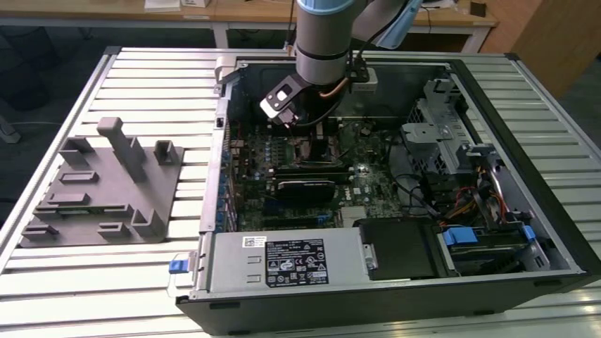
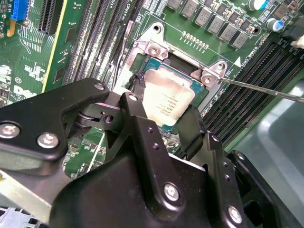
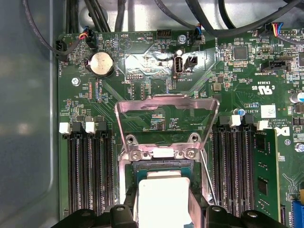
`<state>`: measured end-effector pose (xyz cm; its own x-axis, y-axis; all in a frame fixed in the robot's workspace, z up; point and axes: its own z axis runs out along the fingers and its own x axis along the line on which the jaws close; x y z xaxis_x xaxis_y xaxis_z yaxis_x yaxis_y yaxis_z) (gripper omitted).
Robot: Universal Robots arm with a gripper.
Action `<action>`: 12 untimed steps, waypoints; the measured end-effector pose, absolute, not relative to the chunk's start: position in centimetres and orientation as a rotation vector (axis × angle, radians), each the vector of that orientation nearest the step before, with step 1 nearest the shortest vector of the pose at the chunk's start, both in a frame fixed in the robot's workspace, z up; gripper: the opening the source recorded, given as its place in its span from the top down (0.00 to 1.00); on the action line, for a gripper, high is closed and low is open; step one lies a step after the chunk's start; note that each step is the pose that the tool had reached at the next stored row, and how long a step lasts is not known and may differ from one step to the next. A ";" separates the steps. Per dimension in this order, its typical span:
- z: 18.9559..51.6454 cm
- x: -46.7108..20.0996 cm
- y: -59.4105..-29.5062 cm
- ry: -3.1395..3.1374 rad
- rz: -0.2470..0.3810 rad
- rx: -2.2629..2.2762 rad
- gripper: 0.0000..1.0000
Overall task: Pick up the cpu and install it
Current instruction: 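Place the cpu into insertion slot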
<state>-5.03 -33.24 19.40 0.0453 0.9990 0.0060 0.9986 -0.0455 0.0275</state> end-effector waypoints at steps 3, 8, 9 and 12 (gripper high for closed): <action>19.4 -5.0 -33.2 2.159 0.036 2.260 0.47; 19.4 -5.0 -33.2 2.159 0.036 2.260 0.49; 19.4 -5.0 -33.2 2.159 0.036 2.259 0.49; 19.4 -5.0 -33.2 2.158 0.033 2.258 0.49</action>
<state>-5.03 -33.24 19.43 0.0455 0.9990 0.0027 0.9986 -0.0455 0.0277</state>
